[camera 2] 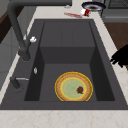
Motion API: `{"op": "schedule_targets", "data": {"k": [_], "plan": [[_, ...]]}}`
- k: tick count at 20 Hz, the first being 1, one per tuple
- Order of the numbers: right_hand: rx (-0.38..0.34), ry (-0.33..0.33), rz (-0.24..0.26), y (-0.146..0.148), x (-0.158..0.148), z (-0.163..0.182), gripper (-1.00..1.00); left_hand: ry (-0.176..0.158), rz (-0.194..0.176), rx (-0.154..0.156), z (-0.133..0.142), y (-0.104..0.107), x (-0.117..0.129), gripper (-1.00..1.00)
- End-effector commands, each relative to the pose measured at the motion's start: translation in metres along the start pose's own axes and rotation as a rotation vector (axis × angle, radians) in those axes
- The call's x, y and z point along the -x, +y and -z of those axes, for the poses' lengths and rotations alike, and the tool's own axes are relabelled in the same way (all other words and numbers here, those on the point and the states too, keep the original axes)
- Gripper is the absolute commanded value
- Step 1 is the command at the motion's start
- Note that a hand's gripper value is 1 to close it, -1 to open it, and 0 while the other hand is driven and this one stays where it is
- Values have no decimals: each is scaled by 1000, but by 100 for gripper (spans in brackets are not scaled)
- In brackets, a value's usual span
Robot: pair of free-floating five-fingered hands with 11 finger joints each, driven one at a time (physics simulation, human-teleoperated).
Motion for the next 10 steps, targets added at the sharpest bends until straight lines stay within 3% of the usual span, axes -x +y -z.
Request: {"op": "schedule_targets", "data": {"k": [1,10], "plan": [[-7,65,46,3,12,-8,-100,0,0,0,0,0,0,0],[-5,57,35,18,57,-27,-100,0,0,0,0,0,0,0]]}}
